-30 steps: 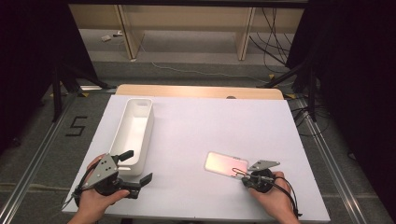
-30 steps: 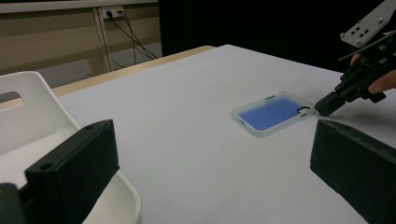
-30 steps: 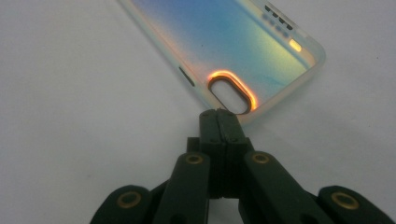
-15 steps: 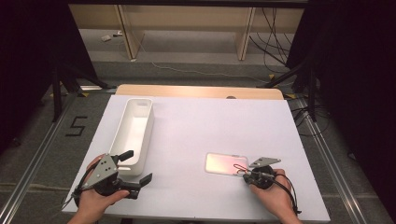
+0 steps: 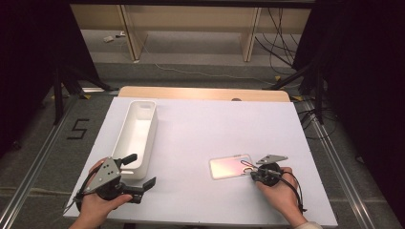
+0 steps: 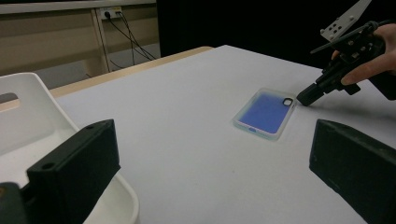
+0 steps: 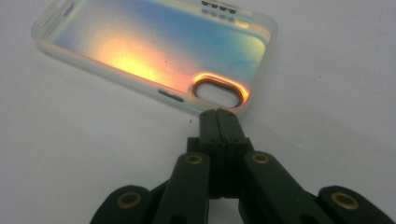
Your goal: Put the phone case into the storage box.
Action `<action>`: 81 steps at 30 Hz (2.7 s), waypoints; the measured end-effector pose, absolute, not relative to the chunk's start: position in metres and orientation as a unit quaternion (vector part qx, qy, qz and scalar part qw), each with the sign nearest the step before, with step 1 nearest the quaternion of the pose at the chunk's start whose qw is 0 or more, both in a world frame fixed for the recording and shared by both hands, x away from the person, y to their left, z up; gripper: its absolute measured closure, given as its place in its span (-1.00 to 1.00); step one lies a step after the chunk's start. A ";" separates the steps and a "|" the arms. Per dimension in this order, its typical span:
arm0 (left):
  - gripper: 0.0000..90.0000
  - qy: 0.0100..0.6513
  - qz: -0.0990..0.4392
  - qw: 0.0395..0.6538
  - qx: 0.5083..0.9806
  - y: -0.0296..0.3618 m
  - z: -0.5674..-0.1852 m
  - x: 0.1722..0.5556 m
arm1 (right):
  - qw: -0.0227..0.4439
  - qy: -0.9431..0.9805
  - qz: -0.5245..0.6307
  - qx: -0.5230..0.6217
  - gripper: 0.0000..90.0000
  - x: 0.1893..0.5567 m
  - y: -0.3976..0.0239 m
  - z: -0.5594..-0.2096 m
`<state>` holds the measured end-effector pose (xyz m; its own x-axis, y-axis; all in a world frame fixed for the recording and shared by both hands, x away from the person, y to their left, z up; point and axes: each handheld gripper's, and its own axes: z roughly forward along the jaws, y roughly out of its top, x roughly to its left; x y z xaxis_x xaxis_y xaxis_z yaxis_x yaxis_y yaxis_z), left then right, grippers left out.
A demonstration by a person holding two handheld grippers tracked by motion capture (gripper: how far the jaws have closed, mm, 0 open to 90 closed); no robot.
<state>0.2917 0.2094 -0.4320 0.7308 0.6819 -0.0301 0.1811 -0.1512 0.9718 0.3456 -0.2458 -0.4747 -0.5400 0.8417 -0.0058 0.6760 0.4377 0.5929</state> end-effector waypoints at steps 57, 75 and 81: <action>-0.97 0.296 0.216 0.586 0.723 0.211 -0.430 0.291 | 0.171 0.811 0.282 0.483 1.00 0.412 -0.232 -0.473; -0.97 0.296 0.217 0.590 0.720 0.212 -0.431 0.292 | 0.167 0.817 0.290 0.471 1.00 0.428 -0.223 -0.473; -0.97 0.293 0.217 0.589 0.721 0.212 -0.431 0.292 | 0.154 0.805 0.293 0.493 1.00 0.431 -0.217 -0.471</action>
<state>0.2918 0.2123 -0.4309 0.7340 0.6784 -0.0311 0.1662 -0.1351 0.9768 0.4314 -0.2166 -0.4712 -0.4668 0.8834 0.0404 0.7023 0.3426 0.6240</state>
